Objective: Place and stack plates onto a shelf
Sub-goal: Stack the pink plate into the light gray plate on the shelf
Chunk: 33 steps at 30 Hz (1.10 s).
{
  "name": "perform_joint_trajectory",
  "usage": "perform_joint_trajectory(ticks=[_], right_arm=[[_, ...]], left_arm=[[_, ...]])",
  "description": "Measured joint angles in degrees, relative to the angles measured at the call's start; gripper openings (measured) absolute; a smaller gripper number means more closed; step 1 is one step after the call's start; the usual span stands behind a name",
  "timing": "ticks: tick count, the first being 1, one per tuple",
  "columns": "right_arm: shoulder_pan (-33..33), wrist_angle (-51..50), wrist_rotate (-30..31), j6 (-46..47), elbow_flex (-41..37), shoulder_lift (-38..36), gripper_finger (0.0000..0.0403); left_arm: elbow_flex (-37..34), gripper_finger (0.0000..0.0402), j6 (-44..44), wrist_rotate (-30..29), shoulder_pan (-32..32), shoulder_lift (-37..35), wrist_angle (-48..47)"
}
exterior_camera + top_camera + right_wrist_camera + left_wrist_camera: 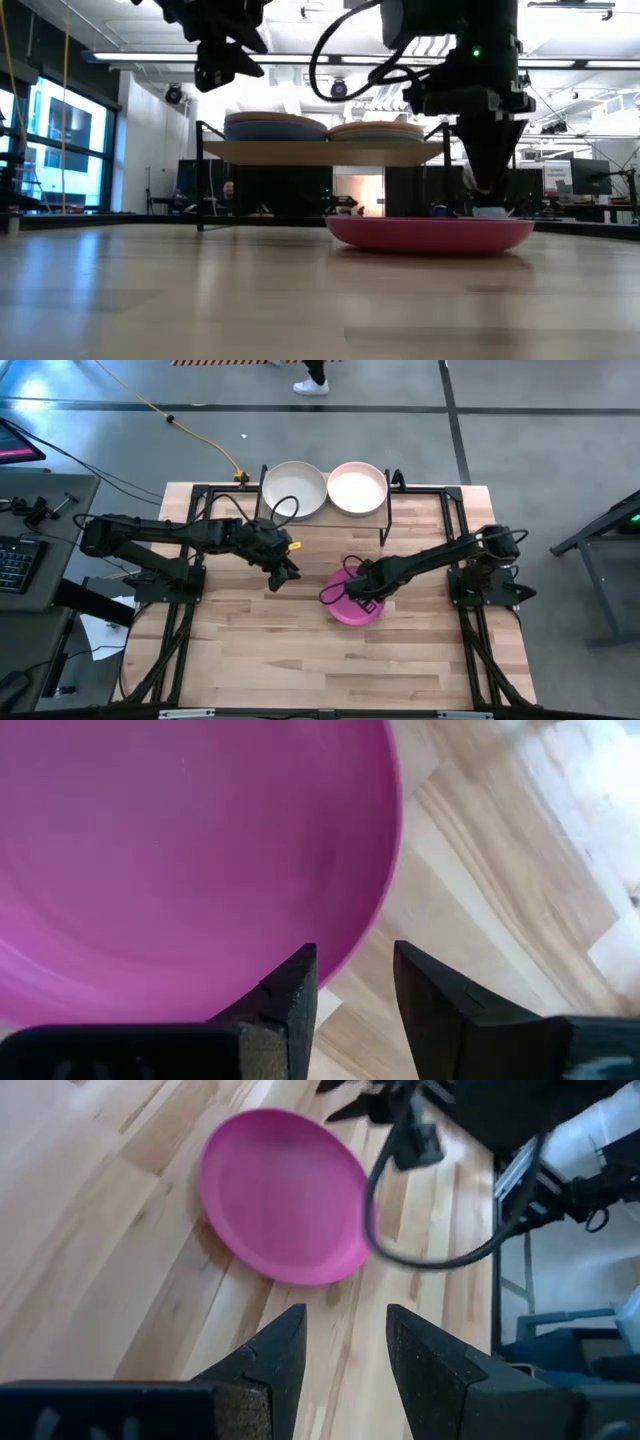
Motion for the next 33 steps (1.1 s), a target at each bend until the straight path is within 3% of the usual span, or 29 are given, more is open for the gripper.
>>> perform_joint_trajectory(ticks=[3,10,15,19,33], right_arm=[[-0.16,0.71,0.93,-0.4,-2.26,-2.99,0.0114],[-0.7,13.43,-3.63,5.09,-18.03,-18.37,0.0114],[-0.87,18.0,-3.6,9.3,-20.66,-25.63,0.0114],[-1.52,18.02,-2.49,10.24,-20.68,-24.99,0.0114],[-2.09,23.49,-4.97,10.18,-20.68,-12.7,0.0114]], left_arm=[[0.0,0.0129,0.0,-0.02,0.02,-0.02,-1.73],[0.0,0.0129,-1.01,-0.02,0.02,-0.02,-2.32],[0.0,0.0129,-1.03,-0.15,0.13,-0.02,-2.25],[0.0,0.0129,-1.05,-0.18,0.62,-0.02,-2.01],[0.0,0.0129,-1.97,-0.31,0.86,-0.02,-2.01]])
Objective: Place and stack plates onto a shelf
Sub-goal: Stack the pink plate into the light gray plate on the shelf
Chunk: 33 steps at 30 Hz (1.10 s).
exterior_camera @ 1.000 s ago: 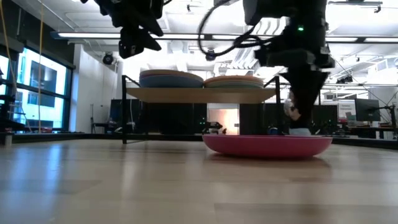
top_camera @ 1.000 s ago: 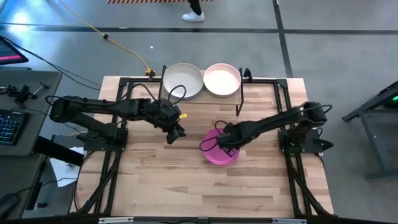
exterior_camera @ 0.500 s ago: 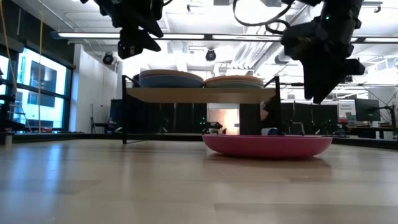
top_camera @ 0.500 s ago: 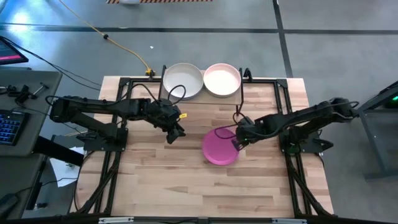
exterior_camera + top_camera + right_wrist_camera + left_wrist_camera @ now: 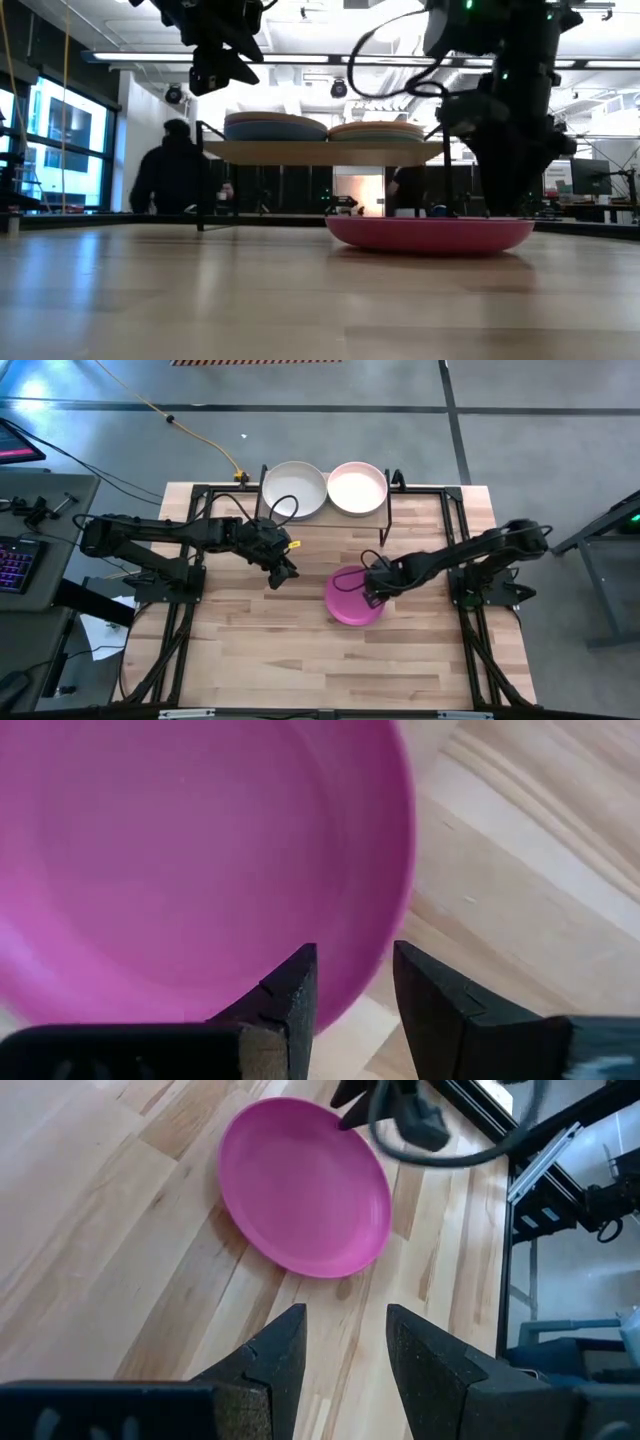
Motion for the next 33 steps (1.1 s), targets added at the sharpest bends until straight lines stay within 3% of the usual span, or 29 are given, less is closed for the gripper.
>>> perform_joint_trajectory(ticks=[16,19,25,33], right_arm=[[-1.47,2.98,-0.54,-1.17,0.02,6.75,0.0111],[-1.43,3.0,-0.37,-1.21,0.11,7.55,0.009],[-1.45,2.85,0.42,-1.29,0.27,6.99,0.0011],[-1.29,2.41,0.19,-1.4,0.32,6.3,0.0004]], left_arm=[[0.0,0.0129,-0.5,0.11,-0.01,0.0,-0.11],[0.0,0.0129,-0.5,0.11,-0.01,0.0,-0.11],[0.0,0.0129,-0.48,0.11,-0.01,0.0,-0.11],[0.0,0.0129,-0.42,0.19,-0.02,0.0,-0.11]])
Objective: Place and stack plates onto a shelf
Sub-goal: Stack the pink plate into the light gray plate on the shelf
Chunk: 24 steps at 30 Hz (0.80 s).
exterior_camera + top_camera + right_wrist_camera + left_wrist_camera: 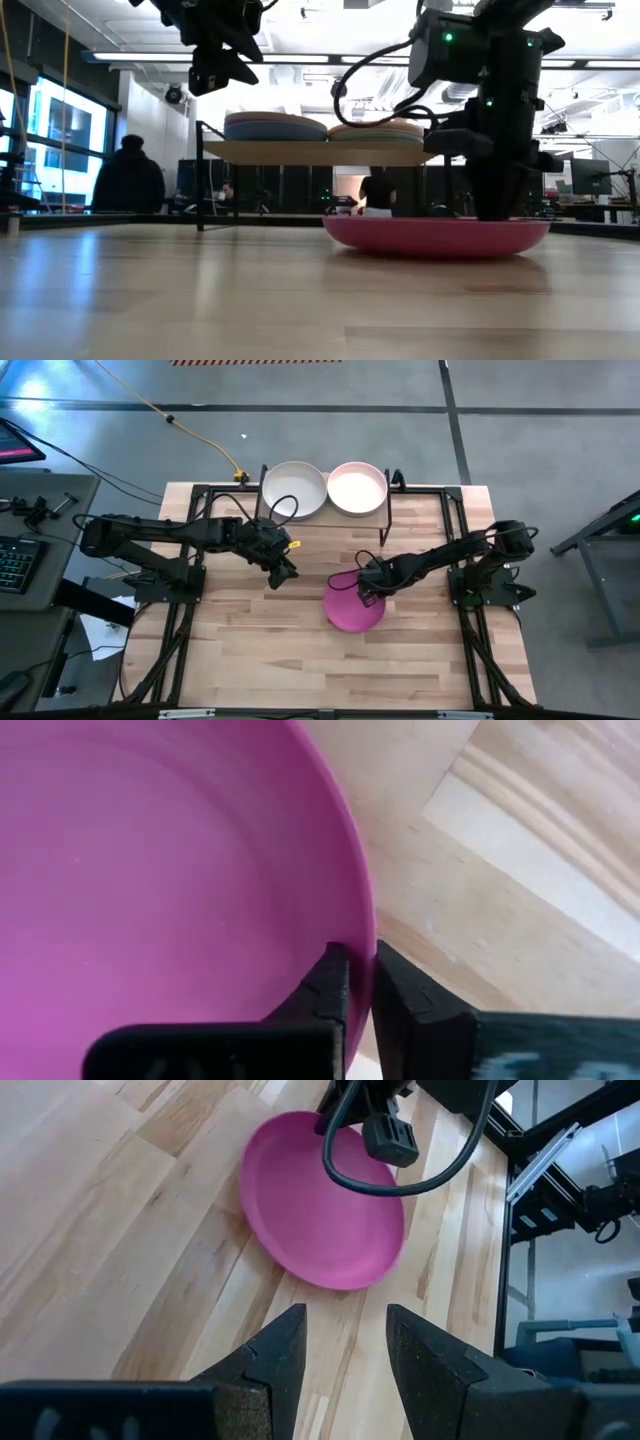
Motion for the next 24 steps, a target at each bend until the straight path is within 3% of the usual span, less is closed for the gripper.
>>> perform_joint_trajectory(ticks=[3,15,24], right_arm=[[0.04,-0.25,-0.48,0.0,-0.23,-2.0,0.0001],[0.04,-0.29,6.83,1.24,-0.26,-13.39,0.0001],[0.0,0.02,8.45,1.38,-0.24,-16.51,0.0]], left_arm=[[0.0,0.0129,0.05,0.01,-0.01,0.0,-0.21],[0.0,0.0129,-2.26,0.02,0.01,0.0,0.25],[0.0,0.0129,-2.53,-0.52,0.01,0.0,2.22]])
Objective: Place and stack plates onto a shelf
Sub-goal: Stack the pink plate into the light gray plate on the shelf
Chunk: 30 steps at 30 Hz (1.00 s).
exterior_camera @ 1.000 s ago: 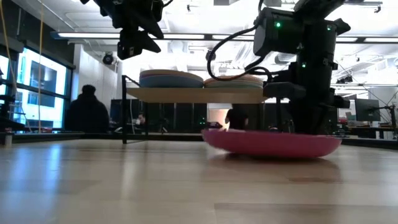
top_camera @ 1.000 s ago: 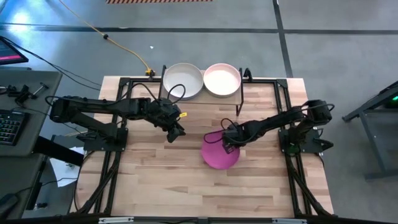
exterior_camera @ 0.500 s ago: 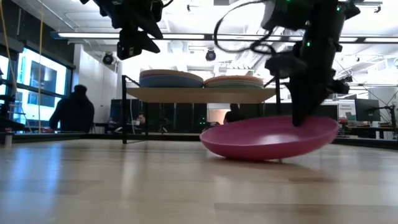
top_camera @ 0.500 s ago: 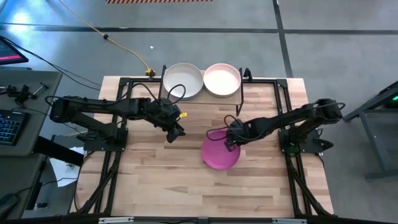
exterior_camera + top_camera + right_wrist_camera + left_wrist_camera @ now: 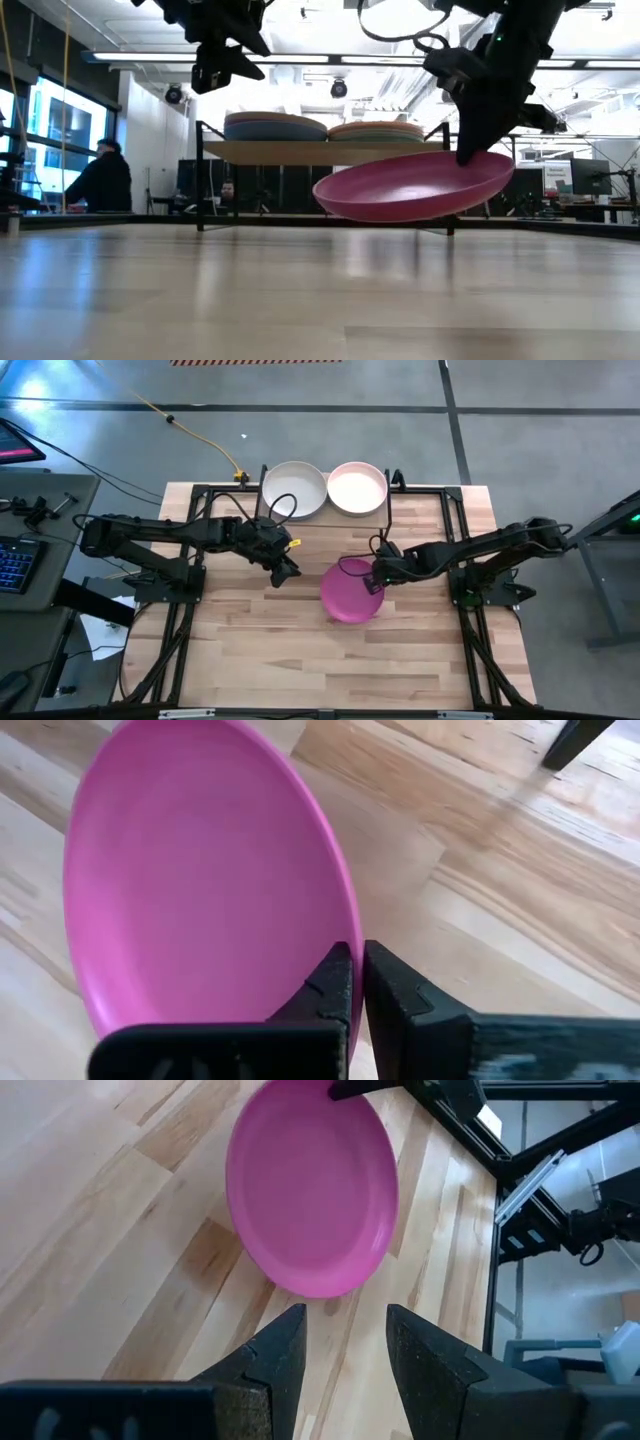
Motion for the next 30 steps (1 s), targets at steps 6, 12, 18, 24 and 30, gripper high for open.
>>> perform_joint_trajectory(ticks=[6,12,18,24,30], right_arm=[[0.04,3.34,0.0,0.12,0.01,-1.53,0.0],[0.04,7.74,2.37,0.14,0.05,-4.95,0.0],[-0.61,10.0,3.39,0.11,0.05,-6.68,0.0],[-0.76,12.5,3.45,0.07,0.07,-6.67,0.0],[-0.76,12.39,3.46,0.14,0.07,-6.67,0.0]], left_arm=[[0.0,0.0129,-1.15,-1.48,0.0,0.0,0.07],[0.02,0.0129,-6.11,-3.06,0.02,0.0,0.07],[0.04,0.0129,-8.09,-5.86,0.0,0.28,0.14],[0.09,0.0129,-9.99,-6.77,0.22,3.04,0.8],[0.07,0.0129,-9.55,-6.15,0.22,4.5,5.69]])
